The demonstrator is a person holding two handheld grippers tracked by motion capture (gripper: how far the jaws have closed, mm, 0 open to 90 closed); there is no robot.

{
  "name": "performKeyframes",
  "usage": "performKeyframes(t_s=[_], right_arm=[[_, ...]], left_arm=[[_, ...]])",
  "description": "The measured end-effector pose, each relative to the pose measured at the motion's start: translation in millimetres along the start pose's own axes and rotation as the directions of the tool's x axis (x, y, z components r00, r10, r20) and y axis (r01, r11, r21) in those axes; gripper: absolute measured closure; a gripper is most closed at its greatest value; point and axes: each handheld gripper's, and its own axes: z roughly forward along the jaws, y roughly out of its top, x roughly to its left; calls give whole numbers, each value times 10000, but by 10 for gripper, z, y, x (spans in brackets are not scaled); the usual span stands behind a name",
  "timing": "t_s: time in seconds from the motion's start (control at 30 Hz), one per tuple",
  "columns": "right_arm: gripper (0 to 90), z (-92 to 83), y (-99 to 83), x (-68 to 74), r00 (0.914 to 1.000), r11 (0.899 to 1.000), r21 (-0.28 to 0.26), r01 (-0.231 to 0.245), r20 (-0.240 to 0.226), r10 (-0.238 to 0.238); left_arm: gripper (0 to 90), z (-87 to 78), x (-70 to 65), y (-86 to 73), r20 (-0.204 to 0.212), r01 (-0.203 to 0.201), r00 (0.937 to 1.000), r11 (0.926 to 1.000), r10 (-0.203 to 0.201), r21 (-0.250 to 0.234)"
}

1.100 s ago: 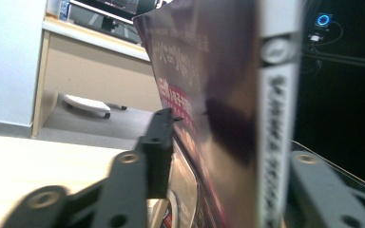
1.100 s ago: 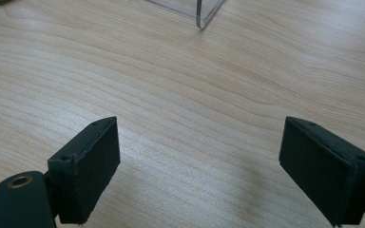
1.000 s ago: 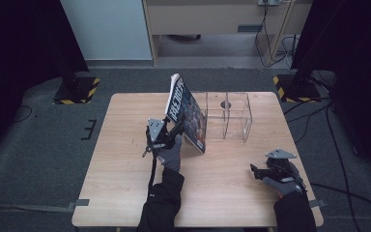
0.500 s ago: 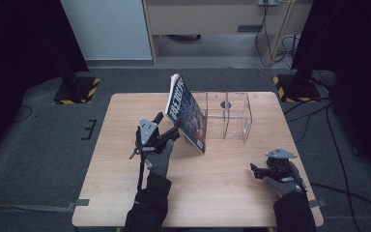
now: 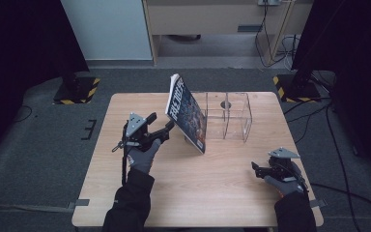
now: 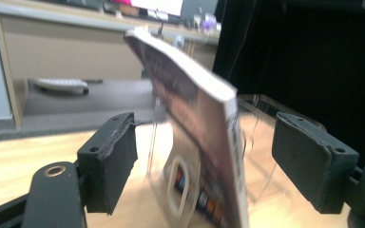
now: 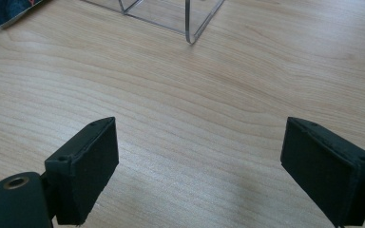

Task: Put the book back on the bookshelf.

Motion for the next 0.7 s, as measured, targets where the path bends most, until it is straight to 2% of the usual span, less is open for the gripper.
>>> performKeyframes(t_s=[0.03,0.13,0.3,0.47,0.53,0.6,0.7], right_arm=[[123,-1,0,0,10000,10000,2,7,7,-7],[122,-9,1,-2,10000,10000,-27,18,-13,-18],[119,-15,0,2,10000,10000,1,6,1,-6],[118,-23,-4,8,10000,10000,-47,-58,-6,58],[118,-21,-6,7,10000,10000,-30,-45,11,45],[118,-17,-10,6,10000,10000,-18,2,-4,-2],[117,-13,-17,11,10000,10000,22,-18,27,18]], left_arm=[[223,-35,21,-18,-41,-191,9998,9996,191,189],[222,-142,80,-104,145,-150,9998,9987,144,484],[217,-302,164,-267,161,-333,9994,9933,317,1108],[217,-507,247,-461,2,-981,9950,9748,1001,2002],[217,-586,305,-541,-168,-1005,9941,9700,1069,2214],[216,-643,381,-621,-294,-791,9956,9685,885,2363],[214,-691,485,-740,-560,-572,9956,9598,754,2749]])
